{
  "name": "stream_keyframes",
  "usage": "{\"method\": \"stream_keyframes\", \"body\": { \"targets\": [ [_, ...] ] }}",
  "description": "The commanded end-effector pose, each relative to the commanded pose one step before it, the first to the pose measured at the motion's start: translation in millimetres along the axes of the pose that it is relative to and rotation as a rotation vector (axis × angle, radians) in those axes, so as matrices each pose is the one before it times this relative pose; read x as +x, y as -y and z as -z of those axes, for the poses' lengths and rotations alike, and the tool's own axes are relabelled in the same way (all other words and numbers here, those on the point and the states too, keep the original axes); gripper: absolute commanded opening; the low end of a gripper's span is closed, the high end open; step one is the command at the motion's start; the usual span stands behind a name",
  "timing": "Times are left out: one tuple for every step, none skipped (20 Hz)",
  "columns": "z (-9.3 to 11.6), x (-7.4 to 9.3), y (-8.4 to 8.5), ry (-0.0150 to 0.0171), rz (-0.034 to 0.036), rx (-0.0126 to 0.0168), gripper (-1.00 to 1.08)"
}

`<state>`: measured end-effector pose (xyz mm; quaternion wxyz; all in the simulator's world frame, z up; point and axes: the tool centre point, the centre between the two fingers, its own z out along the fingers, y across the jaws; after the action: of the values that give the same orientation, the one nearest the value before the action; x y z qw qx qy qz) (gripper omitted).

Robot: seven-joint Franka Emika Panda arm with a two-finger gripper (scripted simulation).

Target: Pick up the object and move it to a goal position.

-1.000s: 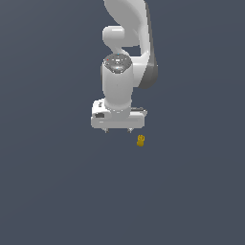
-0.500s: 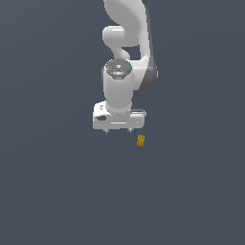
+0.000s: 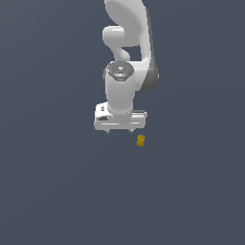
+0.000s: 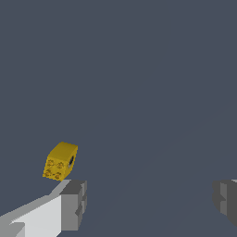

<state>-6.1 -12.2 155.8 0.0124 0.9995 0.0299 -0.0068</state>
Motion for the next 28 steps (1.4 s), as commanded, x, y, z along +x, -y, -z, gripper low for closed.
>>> {"method": "stream_keyframes", "body": {
  "targets": [
    [-4.96, -0.54, 6.96, -0.00018, -0.01228, 0.00163, 1.00],
    [-2.44, -0.29, 3.41, -0.00046, -0.00708, 0.00079, 1.00],
    [-2.62, -0.35, 3.71, -0.00062, -0.00798, 0.00088, 1.00],
    [-2.85, -0.45, 4.03, -0.00068, -0.00878, 0.00096, 1.00],
    [-3.15, -0.61, 4.41, -0.00065, -0.00953, 0.00105, 1.00],
    [-3.43, -0.78, 4.76, -0.00063, -0.01030, 0.00113, 1.00],
    [-3.68, -0.96, 5.09, -0.00066, -0.01112, 0.00121, 1.00],
    [-3.92, -1.16, 5.39, -0.00070, -0.01199, 0.00129, 1.00],
    [-4.18, -1.40, 5.72, -0.00070, -0.01280, 0.00136, 1.00],
    [-4.44, -1.67, 6.01, -0.00070, -0.01365, 0.00144, 1.00],
    [-4.68, -1.97, 6.29, -0.00070, -0.01450, 0.00150, 1.00],
    [-4.63, -2.16, 6.15, -0.00065, -0.01440, 0.00147, 1.00],
    [-4.35, -2.22, 5.70, -0.00057, -0.01363, 0.00137, 1.00],
    [-4.07, -2.24, 5.28, -0.00050, -0.01281, 0.00127, 1.00],
    [-3.79, -2.24, 4.86, -0.00045, -0.01201, 0.00117, 1.00],
    [-3.52, -2.20, 4.46, -0.00039, -0.01119, 0.00107, 1.00],
    [-3.25, -2.14, 4.06, -0.00034, -0.01039, 0.00098, 1.00],
    [-2.98, -2.05, 3.67, -0.00030, -0.00958, 0.00089, 1.00],
    [-2.71, -1.94, 3.31, -0.00026, -0.00875, 0.00080, 1.00],
    [-2.45, -1.81, 2.95, -0.00023, -0.00793, 0.00072, 1.00],
    [-2.18, -1.67, 2.62, -0.00020, -0.00708, 0.00063, 1.00],
    [-1.92, -1.50, 2.27, -0.00017, -0.00628, 0.00055, 1.00],
    [-1.66, -1.33, 1.95, -0.00014, -0.00544, 0.00047, 1.00],
    [-1.40, -1.14, 1.63, -0.00012, -0.00461, 0.00040, 1.00],
    [-1.15, -0.95, 1.35, -0.00009, -0.00374, 0.00032, 1.00],
    [-0.89, -0.74, 1.01, -0.00007, -0.00296, 0.00025, 1.00],
    [-0.64, -0.54, 0.75, -0.00005, -0.00206, 0.00018, 1.00],
    [-0.38, -0.32, 0.42, -0.00003, -0.00129, 0.00011, 1.00]
  ]
}}
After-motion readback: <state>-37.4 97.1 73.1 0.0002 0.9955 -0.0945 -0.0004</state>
